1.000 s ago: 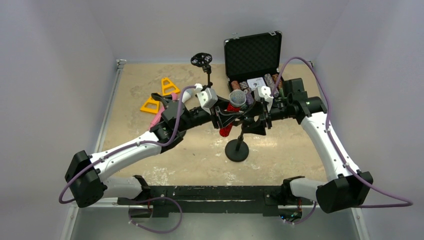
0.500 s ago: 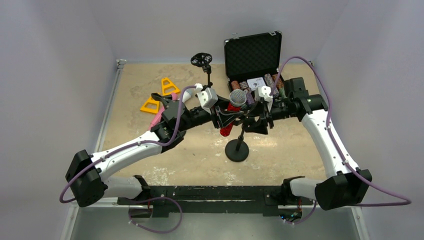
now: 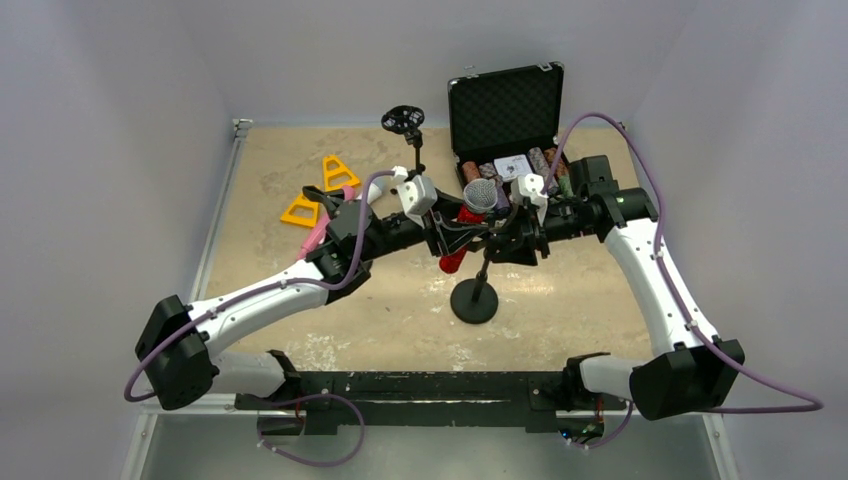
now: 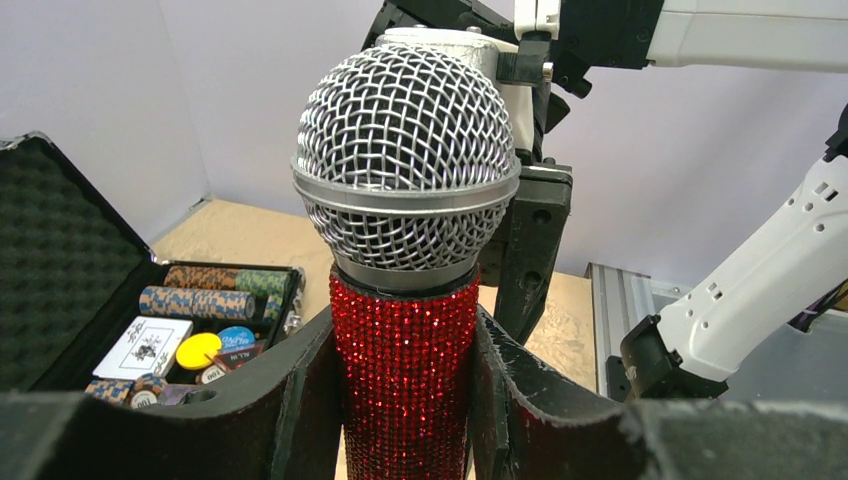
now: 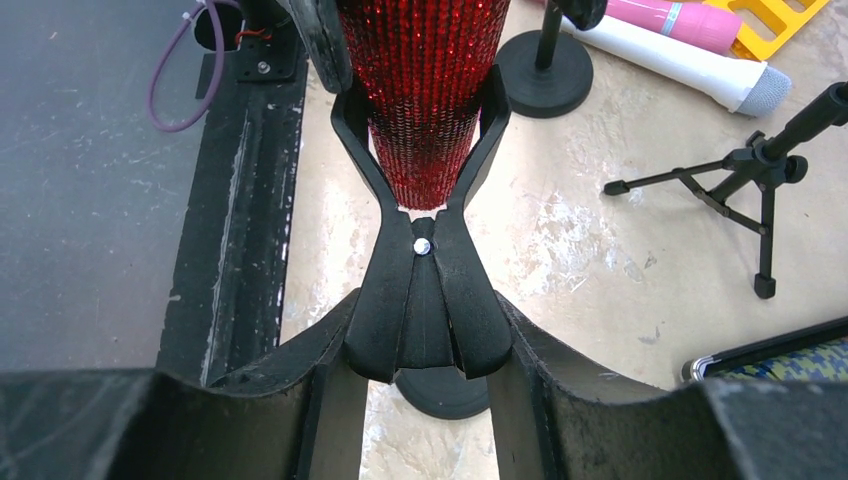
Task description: Attach the microphones to the stand
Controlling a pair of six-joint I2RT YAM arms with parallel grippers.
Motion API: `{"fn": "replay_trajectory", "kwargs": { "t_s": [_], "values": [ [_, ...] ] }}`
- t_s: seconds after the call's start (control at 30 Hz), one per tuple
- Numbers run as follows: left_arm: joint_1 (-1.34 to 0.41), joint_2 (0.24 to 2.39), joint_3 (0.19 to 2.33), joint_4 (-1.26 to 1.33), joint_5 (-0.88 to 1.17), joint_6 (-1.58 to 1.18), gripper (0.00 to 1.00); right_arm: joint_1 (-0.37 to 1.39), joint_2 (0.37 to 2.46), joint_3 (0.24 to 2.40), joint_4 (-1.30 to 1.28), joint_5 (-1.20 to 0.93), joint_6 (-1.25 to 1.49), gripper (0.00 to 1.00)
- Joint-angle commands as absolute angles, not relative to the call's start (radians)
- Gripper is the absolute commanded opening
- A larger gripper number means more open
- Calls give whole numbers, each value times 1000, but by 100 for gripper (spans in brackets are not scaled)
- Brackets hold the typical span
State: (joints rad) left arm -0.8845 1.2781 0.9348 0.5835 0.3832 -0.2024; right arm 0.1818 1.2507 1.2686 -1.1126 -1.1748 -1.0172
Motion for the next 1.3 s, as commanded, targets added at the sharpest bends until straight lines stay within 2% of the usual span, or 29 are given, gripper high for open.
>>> {"fn": "replay_trajectory", "kwargs": {
  "t_s": [0.0,0.17,0.2,0.3,0.33,0.4,0.57,0.77,0.93,1.03,1.1,1.2,1.27],
  "values": [
    [-892,1318,969,715,423,-250,0,196,1259,1299,-1122,-1252,-1001,0],
    [-897,1339,974,759,409,-269,0,211,1265,1287,-1116,-1226,-988,0],
    [-897,1337,974,757,406,-267,0,212,1269,1290,-1126,-1220,-994,5],
    [-897,1324,968,737,398,-249,0,209,1279,1308,-1175,-1203,-1031,43],
    [-896,1318,966,730,397,-245,0,208,1279,1314,-1191,-1194,-1046,51],
    [-897,1308,960,720,393,-236,0,196,1278,1327,-1212,-1186,-1066,60],
    [-897,1298,947,715,389,-230,0,136,1291,1394,-1307,-1190,-1152,68],
    [-896,1302,952,715,394,-232,0,126,1301,1443,-1390,-1179,-1223,69],
    [-896,1301,952,710,396,-231,0,126,1320,1462,-1435,-1157,-1268,65],
    [-896,1301,955,709,397,-232,0,126,1324,1464,-1426,-1145,-1264,58],
    [-896,1302,955,709,397,-233,0,126,1322,1461,-1413,-1139,-1257,46],
    [-897,1306,959,718,400,-238,0,126,1327,1454,-1416,-1149,-1254,1],
    [-896,1313,959,738,404,-248,0,127,1319,1436,-1400,-1168,-1234,0]
  ]
}}
